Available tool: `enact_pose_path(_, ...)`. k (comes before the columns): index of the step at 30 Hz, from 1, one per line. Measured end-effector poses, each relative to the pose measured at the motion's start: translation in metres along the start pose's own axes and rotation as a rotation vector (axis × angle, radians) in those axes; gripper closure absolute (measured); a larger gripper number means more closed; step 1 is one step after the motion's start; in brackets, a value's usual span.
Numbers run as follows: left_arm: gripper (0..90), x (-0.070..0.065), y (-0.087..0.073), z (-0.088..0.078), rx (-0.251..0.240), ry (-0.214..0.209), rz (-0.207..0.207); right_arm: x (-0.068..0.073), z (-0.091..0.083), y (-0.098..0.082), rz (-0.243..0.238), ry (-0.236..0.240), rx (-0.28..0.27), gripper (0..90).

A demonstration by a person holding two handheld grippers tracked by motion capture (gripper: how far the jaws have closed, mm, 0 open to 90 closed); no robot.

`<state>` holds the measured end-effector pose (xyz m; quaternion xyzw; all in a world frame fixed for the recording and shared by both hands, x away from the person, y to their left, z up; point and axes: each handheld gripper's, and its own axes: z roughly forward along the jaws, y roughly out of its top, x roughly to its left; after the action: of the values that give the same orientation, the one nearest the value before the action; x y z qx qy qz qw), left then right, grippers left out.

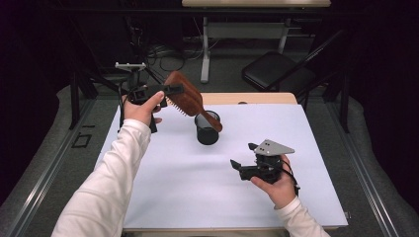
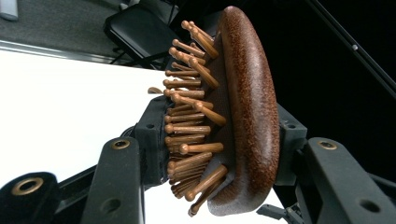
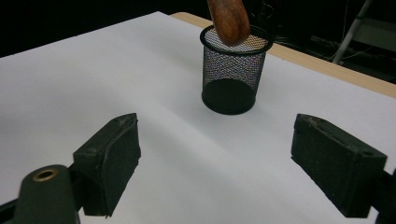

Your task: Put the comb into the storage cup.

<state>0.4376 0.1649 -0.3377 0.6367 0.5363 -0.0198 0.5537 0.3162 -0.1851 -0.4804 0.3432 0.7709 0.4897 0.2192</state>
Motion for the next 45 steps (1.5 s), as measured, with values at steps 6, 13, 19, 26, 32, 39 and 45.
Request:
enact_pose_path(6, 50.8, 0.001, 0.004, -0.001, -0.013, 0.019, -0.002, -0.001, -0.001, 0.000, 0.010, 0.006, 0.002, 14.3)
enact_pose_path(13, 50.7, 0.006, 0.008, -0.001, -0.027, 0.036, -0.021, 0.002, 0.000, 0.000, 0.002, 0.027, 0.011, 9.4)
enact_pose_path(19, 50.7, 0.013, 0.011, -0.003, -0.045, 0.063, -0.034, 0.003, 0.001, -0.001, -0.006, 0.036, 0.016, 3.8)
enact_pose_path(26, 50.8, 0.019, 0.014, -0.003, -0.057, 0.087, -0.042, 0.004, 0.002, 0.000, -0.022, 0.047, 0.030, 0.0)
enact_pose_path(32, 50.8, 0.021, 0.015, 0.000, -0.063, 0.101, -0.050, 0.005, 0.003, -0.001, -0.026, 0.038, 0.034, 0.0)
enact_pose_path(39, 50.7, 0.021, 0.014, 0.006, -0.059, 0.124, -0.049, 0.005, 0.003, -0.001, -0.032, 0.030, 0.037, 0.0)
enact_pose_path(45, 50.7, 0.022, 0.013, 0.012, -0.060, 0.141, -0.048, 0.005, 0.003, -0.002, -0.038, 0.025, 0.038, 0.0)
